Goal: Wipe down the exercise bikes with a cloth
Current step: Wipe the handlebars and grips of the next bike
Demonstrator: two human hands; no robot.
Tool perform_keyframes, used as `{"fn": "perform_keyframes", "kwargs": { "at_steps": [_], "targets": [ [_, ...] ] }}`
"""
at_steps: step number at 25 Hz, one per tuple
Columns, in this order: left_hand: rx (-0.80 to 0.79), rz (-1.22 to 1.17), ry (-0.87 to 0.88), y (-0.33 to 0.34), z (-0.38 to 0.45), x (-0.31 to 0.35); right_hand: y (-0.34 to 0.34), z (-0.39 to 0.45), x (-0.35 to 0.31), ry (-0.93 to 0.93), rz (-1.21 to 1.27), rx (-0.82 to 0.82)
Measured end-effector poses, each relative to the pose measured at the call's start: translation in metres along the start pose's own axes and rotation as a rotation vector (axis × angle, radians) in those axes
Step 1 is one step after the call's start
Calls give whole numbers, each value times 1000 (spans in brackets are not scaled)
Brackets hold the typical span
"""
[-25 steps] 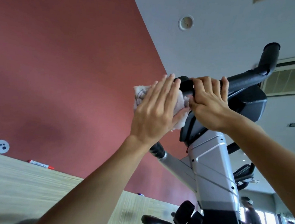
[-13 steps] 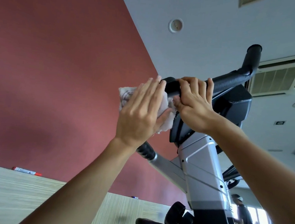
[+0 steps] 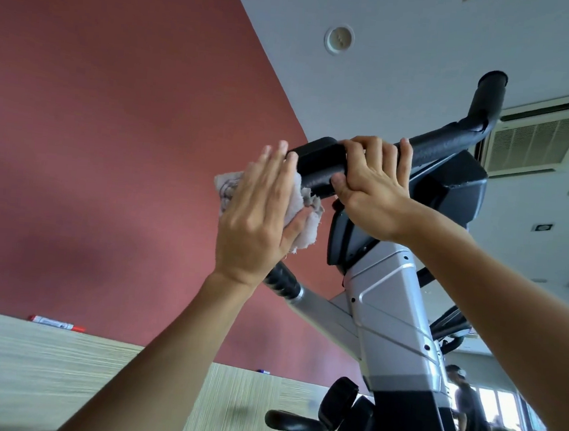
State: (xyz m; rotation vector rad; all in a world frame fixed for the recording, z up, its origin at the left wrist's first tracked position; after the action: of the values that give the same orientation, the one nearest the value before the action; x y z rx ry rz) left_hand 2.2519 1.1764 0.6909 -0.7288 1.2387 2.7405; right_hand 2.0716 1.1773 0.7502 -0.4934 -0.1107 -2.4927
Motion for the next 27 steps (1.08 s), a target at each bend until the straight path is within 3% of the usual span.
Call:
{"fn": "perform_keyframes", "kwargs": {
  "at_steps": [4,9,15,21,27],
  "targets": [
    [5,-31,-180,-5,-16,1,-1,0,-2,12,-9,-12],
    [-147,33,49,3,34,15,-6,0,-4,24,-17,-86],
    [-129,5,-13,-10,7,3,-17,-1,-2,-18,-77,-216],
    [-252,-22,-37,-18,9,3,-37,-5,10,-131,-131,-228],
    [-398,-141,-141,-34,21,7,-43,-4,12,-112,-307,-90]
  ]
}}
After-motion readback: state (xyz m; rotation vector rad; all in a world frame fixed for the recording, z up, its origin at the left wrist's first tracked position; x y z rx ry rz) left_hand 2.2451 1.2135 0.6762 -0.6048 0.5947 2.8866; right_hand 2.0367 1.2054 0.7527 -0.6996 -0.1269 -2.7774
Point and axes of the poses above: each hand's wrist, its own z-axis towards the middle knuckle, its own y-axis out of the palm, x = y × z, the point moved 2 cm from there along z, towards the middle knuckle, and after that the axes turned 8 degrees about -z, right-handed, at the moved point
